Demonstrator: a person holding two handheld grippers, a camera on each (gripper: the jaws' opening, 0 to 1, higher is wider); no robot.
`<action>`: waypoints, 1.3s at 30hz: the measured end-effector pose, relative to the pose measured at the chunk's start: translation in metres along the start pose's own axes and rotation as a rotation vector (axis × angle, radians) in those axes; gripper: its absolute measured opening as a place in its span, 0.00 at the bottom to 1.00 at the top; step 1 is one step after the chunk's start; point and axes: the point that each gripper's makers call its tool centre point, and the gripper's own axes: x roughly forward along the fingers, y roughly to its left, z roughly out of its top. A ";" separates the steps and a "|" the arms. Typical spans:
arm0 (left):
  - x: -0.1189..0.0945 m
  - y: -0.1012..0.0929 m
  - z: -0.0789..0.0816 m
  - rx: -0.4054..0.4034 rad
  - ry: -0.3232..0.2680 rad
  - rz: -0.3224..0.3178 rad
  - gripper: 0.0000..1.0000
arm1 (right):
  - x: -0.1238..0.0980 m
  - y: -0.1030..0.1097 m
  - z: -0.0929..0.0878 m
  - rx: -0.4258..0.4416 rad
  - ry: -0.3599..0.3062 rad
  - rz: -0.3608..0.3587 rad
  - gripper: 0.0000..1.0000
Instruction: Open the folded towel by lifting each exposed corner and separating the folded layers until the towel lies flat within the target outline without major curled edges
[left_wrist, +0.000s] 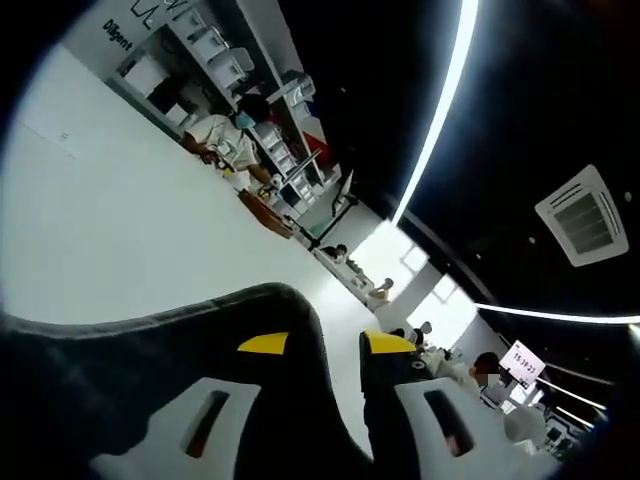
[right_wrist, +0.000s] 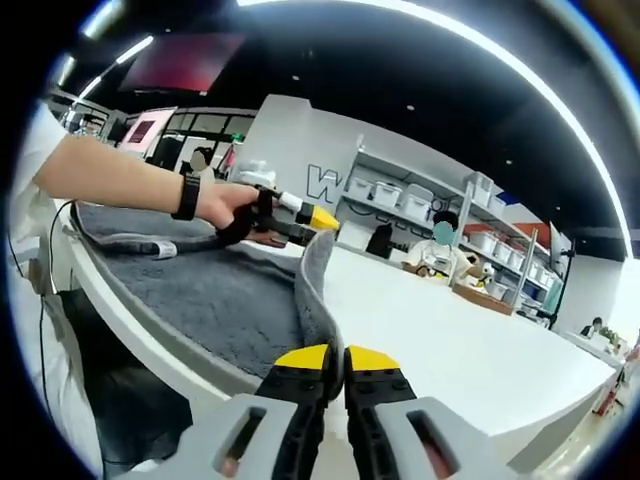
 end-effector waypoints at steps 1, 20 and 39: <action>0.000 -0.001 0.001 0.003 -0.004 -0.002 0.27 | 0.000 -0.001 -0.003 0.003 0.015 -0.001 0.01; 0.011 -0.004 -0.002 0.040 -0.016 -0.009 0.31 | -0.010 -0.027 -0.003 -0.062 0.022 -0.135 0.03; 0.031 -0.001 -0.016 0.081 0.025 0.009 0.33 | 0.002 -0.003 -0.009 -0.089 0.055 -0.021 0.02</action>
